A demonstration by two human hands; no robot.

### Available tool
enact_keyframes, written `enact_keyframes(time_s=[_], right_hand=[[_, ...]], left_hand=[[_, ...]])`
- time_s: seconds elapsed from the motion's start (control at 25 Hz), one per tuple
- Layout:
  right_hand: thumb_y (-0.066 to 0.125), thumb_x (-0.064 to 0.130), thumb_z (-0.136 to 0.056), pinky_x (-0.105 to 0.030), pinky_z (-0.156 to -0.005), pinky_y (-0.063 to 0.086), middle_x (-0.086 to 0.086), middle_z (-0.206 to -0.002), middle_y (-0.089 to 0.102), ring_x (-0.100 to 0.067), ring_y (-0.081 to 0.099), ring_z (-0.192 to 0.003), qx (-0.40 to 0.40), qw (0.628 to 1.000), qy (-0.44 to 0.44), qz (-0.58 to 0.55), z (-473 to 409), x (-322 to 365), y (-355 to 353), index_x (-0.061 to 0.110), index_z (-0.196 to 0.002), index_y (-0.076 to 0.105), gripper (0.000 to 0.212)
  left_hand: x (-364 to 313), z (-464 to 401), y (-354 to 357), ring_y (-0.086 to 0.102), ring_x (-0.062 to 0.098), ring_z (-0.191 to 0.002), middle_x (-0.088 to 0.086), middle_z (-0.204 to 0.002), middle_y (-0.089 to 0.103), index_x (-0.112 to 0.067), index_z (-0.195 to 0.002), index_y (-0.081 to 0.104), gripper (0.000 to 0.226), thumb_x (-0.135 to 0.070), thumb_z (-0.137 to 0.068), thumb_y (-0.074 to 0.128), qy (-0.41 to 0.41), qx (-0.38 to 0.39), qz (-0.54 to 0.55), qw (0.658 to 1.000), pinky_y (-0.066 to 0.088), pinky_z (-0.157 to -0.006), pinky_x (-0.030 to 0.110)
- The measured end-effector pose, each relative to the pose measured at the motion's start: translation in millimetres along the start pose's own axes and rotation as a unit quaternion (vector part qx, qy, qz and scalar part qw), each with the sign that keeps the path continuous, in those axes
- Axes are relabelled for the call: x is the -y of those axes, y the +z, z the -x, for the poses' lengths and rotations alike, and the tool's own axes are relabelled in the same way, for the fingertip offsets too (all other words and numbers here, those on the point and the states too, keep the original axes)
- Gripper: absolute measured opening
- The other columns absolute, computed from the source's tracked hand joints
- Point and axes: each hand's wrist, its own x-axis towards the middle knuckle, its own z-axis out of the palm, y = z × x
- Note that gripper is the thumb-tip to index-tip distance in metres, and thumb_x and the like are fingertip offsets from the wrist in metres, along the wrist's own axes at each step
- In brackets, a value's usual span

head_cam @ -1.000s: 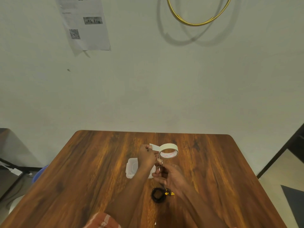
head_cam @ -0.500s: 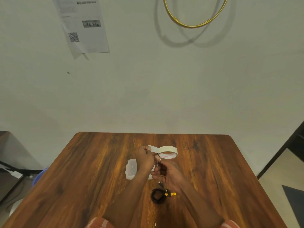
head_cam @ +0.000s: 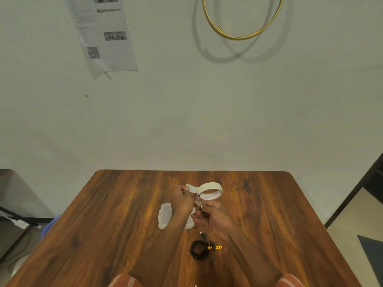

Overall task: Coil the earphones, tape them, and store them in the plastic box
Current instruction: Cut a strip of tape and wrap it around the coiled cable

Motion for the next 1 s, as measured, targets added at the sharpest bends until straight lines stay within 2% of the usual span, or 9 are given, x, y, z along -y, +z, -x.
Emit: enact_keyframes(time_s=[0.08, 0.2, 0.32, 0.36, 0.48, 0.6, 0.68, 0.8, 1.0], right_hand=[[0.065, 0.026, -0.092, -0.036, -0.068, 0.063, -0.016, -0.079, 0.064, -0.028, 0.070, -0.076, 0.030, 0.999, 0.041, -0.007, -2.0, 2.8, -8.6, -0.002, -0.102, 0.068, 0.031], [0.066, 0.049, -0.083, -0.041, -0.074, 0.062, -0.015, -0.090, 0.068, -0.032, 0.070, -0.089, 0.095, 0.986, 0.121, 0.058, 0.0, 2.2, -36.3, 0.003, -0.106, 0.069, 0.052], [0.076, 0.063, -0.064, -0.034, -0.069, 0.058, -0.001, -0.083, 0.068, -0.021, 0.067, -0.082, 0.012, 0.959, 0.167, 0.227, 14.5, -12.5, -75.6, 0.017, -0.099, 0.074, 0.058], [0.077, 0.064, -0.064, -0.030, -0.068, 0.055, 0.004, -0.084, 0.068, -0.016, 0.066, -0.080, -0.063, 0.929, 0.151, 0.332, 17.6, -24.9, -93.7, 0.021, -0.098, 0.075, 0.055], [0.070, 0.059, -0.074, -0.032, -0.078, 0.056, 0.004, -0.096, 0.072, -0.014, 0.068, -0.088, -0.216, 0.771, 0.109, 0.589, 20.6, -67.1, -139.9, 0.021, -0.099, 0.074, 0.046], [0.066, 0.054, -0.082, -0.030, -0.081, 0.055, 0.002, -0.106, 0.070, -0.015, 0.067, -0.096, -0.254, 0.704, 0.115, 0.653, 22.8, -90.2, -155.5, 0.020, -0.108, 0.067, 0.043], [0.063, 0.049, -0.086, -0.029, -0.080, 0.055, 0.002, -0.110, 0.069, -0.016, 0.067, -0.098, -0.267, 0.686, 0.125, 0.665, 25.2, -87.8, -152.5, 0.019, -0.112, 0.064, 0.040], [0.062, 0.045, -0.088, -0.031, -0.081, 0.058, -0.001, -0.113, 0.069, -0.018, 0.068, -0.099, -0.268, 0.672, 0.148, 0.674, 20.9, -88.2, -149.5, 0.018, -0.115, 0.067, 0.038], [0.059, 0.040, -0.092, -0.021, -0.064, 0.043, -0.003, -0.111, 0.071, -0.012, 0.064, -0.080, -0.275, 0.713, 0.113, 0.635, 26.3, -57.4, -130.3, 0.012, -0.113, 0.069, 0.036]], left_hand=[[2.6, -3.1, 1.4, 0.070, 0.020, -0.080, 0.008, -0.092, 0.071, -0.015, -0.100, 0.057, 0.015, -0.020, -0.103, 0.043, -0.001, 0.000, -0.012, 1.000, 0.058, -0.070, 0.033], [10.2, -7.9, 3.7, 0.071, 0.025, -0.089, 0.011, -0.100, 0.071, -0.023, -0.092, 0.055, 0.015, -0.017, -0.101, 0.046, -0.023, 0.022, -0.026, 0.999, 0.061, -0.081, 0.046], [18.2, -9.4, 3.9, 0.070, 0.024, -0.094, 0.007, -0.105, 0.069, -0.017, -0.100, 0.058, 0.009, -0.013, -0.100, 0.051, -0.012, 0.038, -0.071, 0.997, 0.061, -0.084, 0.044], [22.2, -9.1, 4.5, 0.070, 0.023, -0.094, 0.007, -0.106, 0.068, -0.015, -0.102, 0.059, 0.009, -0.011, -0.099, 0.052, -0.003, 0.042, -0.092, 0.995, 0.061, -0.085, 0.043], [35.0, -7.4, 6.5, 0.068, 0.022, -0.096, 0.006, -0.110, 0.069, -0.012, -0.108, 0.060, 0.012, -0.011, -0.098, 0.054, 0.007, 0.063, -0.137, 0.989, 0.059, -0.085, 0.038], [44.7, -0.8, 13.5, 0.066, 0.024, -0.105, 0.003, -0.111, 0.065, -0.011, -0.118, 0.057, 0.020, -0.012, -0.098, 0.056, 0.000, 0.072, -0.169, 0.983, 0.056, -0.087, 0.032], [51.1, 4.2, 19.2, 0.065, 0.025, -0.106, 0.007, -0.116, 0.066, -0.012, -0.118, 0.057, 0.020, -0.012, -0.099, 0.054, 0.001, 0.076, -0.174, 0.982, 0.056, -0.090, 0.035], [57.4, 6.5, 25.2, 0.065, 0.021, -0.099, 0.009, -0.116, 0.067, -0.018, -0.107, 0.055, 0.013, -0.009, -0.098, 0.054, 0.014, 0.090, -0.186, 0.978, 0.055, -0.080, 0.027], [59.7, 8.8, 32.5, 0.058, 0.010, -0.079, 0.000, -0.105, 0.064, -0.022, -0.100, 0.051, 0.018, -0.007, -0.095, 0.060, 0.028, 0.107, -0.201, 0.973, 0.044, -0.062, 0.013]])
